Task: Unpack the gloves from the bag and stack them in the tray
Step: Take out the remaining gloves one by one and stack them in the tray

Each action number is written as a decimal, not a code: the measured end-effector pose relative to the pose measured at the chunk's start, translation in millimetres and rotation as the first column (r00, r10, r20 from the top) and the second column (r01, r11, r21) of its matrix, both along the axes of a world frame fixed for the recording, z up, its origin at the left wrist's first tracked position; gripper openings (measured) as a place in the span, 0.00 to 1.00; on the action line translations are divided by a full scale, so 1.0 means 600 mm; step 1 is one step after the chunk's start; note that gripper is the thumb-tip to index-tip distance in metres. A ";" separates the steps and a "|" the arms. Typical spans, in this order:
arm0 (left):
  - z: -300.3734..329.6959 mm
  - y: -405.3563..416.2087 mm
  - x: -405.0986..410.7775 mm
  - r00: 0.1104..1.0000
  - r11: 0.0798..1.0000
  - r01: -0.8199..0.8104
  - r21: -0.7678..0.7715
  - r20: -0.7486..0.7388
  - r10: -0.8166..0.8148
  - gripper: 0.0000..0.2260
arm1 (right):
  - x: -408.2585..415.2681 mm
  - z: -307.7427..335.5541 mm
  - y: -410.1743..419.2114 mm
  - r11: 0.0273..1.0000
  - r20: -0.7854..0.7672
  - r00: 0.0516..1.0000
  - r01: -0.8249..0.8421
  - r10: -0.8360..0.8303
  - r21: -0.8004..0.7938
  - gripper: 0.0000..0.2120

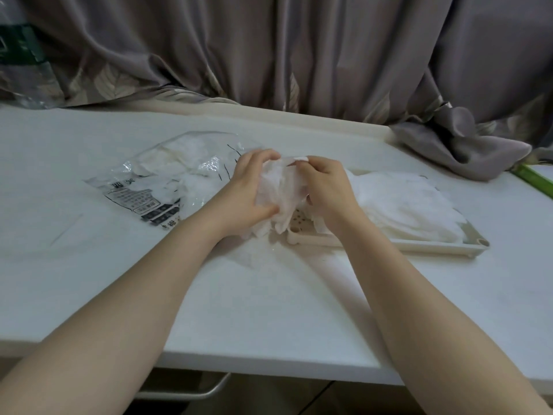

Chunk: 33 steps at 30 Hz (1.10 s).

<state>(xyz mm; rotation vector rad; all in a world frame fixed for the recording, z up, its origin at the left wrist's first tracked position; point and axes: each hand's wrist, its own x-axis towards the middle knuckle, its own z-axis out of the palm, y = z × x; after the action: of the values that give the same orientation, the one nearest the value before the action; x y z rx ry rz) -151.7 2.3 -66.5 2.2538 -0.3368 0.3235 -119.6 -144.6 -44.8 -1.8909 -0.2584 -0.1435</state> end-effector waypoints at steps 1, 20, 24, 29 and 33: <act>-0.001 0.000 0.001 0.999 1.000 -0.012 0.014 0.039 0.012 0.25 | -0.002 0.001 -0.003 0.999 -0.029 0.999 -0.016 0.017 0.042 0.12; -0.027 0.013 0.013 0.910 0.829 -0.346 0.439 -0.059 0.411 0.19 | 0.011 0.032 -0.068 0.242 0.027 0.938 -0.117 0.346 0.963 0.19; -0.013 0.002 0.008 0.889 0.842 -0.453 0.291 0.210 0.406 0.23 | 0.005 0.035 -0.070 0.206 -0.110 0.913 0.030 0.393 0.978 0.12; 0.046 -0.071 -0.016 0.979 0.966 -0.174 -0.191 0.068 0.190 0.31 | -0.025 0.055 -0.092 0.329 -0.186 0.893 0.046 0.409 0.943 0.32; 0.064 -0.114 -0.021 0.974 0.748 -0.018 -0.664 -0.182 -0.137 0.06 | -0.051 0.063 -0.116 0.491 -0.262 0.866 0.022 0.426 0.871 0.31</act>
<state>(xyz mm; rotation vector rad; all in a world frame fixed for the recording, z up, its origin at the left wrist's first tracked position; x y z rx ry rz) -164.4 -66.4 -27.9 1.5414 -0.1384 0.1216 -150.3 -214.3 -7.1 -0.8074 -0.0580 0.3084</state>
